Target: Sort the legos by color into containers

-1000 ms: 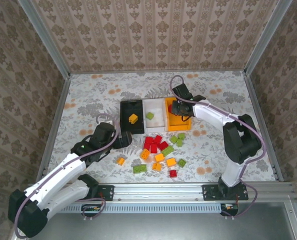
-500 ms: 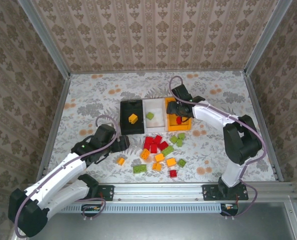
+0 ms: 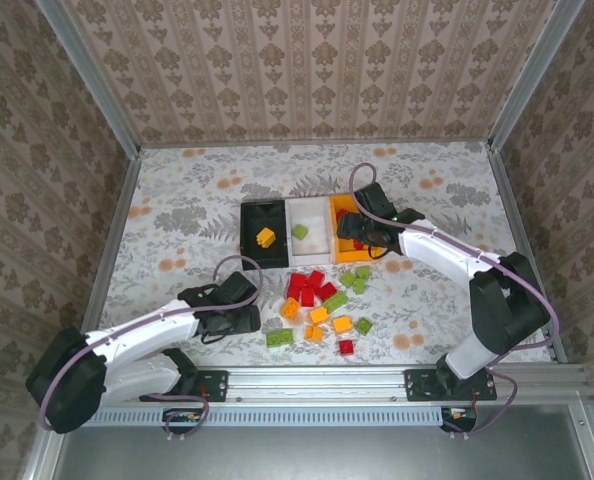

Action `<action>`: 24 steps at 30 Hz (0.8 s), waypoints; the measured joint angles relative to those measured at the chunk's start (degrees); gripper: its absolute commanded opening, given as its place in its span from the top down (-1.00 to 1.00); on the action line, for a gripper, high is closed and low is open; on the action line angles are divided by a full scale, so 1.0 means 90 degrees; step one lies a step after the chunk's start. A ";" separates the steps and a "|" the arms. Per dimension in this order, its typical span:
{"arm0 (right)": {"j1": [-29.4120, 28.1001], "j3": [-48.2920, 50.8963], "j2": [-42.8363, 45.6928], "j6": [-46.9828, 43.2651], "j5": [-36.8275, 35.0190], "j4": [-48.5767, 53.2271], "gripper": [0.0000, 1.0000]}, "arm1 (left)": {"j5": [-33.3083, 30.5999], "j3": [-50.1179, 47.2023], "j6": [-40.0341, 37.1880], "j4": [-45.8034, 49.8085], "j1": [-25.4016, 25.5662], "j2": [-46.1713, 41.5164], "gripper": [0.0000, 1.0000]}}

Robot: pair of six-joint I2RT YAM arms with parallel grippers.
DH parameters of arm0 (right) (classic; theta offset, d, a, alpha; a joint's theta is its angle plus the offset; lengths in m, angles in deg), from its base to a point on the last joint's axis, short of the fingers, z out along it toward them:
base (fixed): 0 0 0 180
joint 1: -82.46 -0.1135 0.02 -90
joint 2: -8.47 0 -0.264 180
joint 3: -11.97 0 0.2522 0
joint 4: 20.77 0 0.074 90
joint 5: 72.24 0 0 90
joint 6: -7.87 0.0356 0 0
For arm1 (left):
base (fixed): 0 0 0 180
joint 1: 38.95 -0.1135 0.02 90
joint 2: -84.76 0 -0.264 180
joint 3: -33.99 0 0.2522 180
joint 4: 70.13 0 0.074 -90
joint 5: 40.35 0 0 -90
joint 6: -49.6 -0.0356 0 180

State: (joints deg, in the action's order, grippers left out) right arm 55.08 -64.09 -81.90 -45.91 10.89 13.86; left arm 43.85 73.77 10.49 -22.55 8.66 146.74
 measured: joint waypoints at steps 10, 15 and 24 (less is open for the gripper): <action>0.0012 0.0066 0.0262 0.0000 -0.0005 -0.0010 -0.37 | -0.0328 0.0090 0.0007 0.0187 0.0027 0.0209 0.26; 0.0015 0.0097 0.0262 0.0005 -0.0005 -0.0010 -0.37 | -0.0277 0.0112 0.0015 0.0151 0.0095 0.0051 0.46; 0.0024 0.0272 0.0687 0.0104 -0.0002 -0.0017 -0.37 | -0.0328 0.1375 -0.0357 0.0486 -0.0061 -0.0342 0.48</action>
State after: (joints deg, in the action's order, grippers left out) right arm 55.30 -61.65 -75.71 -44.97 10.87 13.70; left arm 40.90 86.14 7.28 -18.18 8.12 143.66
